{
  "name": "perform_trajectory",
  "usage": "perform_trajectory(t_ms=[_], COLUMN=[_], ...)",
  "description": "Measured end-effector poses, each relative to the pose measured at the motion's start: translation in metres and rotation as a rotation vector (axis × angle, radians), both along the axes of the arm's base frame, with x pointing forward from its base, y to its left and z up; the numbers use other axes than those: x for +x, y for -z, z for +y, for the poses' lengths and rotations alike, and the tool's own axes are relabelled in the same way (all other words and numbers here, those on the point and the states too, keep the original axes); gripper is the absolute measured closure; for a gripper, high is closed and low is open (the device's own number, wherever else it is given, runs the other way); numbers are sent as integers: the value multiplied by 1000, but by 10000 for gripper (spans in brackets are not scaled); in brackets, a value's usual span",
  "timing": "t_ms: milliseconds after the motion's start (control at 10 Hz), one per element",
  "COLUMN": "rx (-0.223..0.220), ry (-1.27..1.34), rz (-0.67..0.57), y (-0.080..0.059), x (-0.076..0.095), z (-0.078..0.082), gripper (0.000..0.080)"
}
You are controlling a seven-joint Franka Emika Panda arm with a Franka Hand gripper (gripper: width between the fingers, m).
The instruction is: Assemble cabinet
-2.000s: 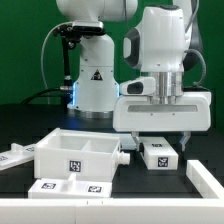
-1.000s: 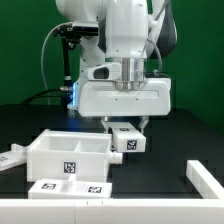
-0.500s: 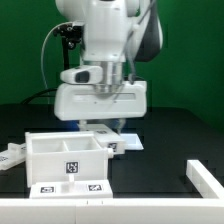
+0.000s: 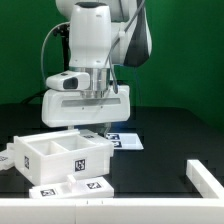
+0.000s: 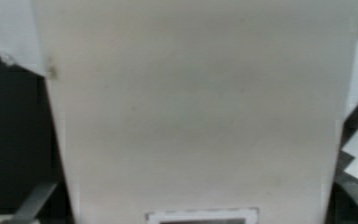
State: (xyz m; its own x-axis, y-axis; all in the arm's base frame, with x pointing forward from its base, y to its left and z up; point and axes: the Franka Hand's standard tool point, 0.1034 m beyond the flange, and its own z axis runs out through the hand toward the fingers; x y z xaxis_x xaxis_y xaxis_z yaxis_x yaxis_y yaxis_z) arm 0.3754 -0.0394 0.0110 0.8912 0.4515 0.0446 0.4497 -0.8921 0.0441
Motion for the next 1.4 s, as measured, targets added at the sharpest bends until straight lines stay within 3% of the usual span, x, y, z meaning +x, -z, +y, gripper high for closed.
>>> perform_trajectory(t_ms=[100, 200, 300, 400, 600, 800, 1100, 1200, 1300, 1400], rx=[0, 0, 0, 12, 40, 61, 55, 47, 53, 58], ry=[1, 1, 1, 6, 24, 56, 48, 46, 57, 42], rz=[0, 0, 1, 26, 54, 71, 63, 60, 85, 91], y=[0, 0, 0, -9, -48, -75, -68, -60, -62, -73], x=[0, 0, 0, 1, 21, 29, 28, 32, 43, 64], z=[0, 0, 0, 2, -3, 2, -1, -11, -23, -37], gripper=[243, 91, 28, 28, 5, 2, 2, 2, 2, 2])
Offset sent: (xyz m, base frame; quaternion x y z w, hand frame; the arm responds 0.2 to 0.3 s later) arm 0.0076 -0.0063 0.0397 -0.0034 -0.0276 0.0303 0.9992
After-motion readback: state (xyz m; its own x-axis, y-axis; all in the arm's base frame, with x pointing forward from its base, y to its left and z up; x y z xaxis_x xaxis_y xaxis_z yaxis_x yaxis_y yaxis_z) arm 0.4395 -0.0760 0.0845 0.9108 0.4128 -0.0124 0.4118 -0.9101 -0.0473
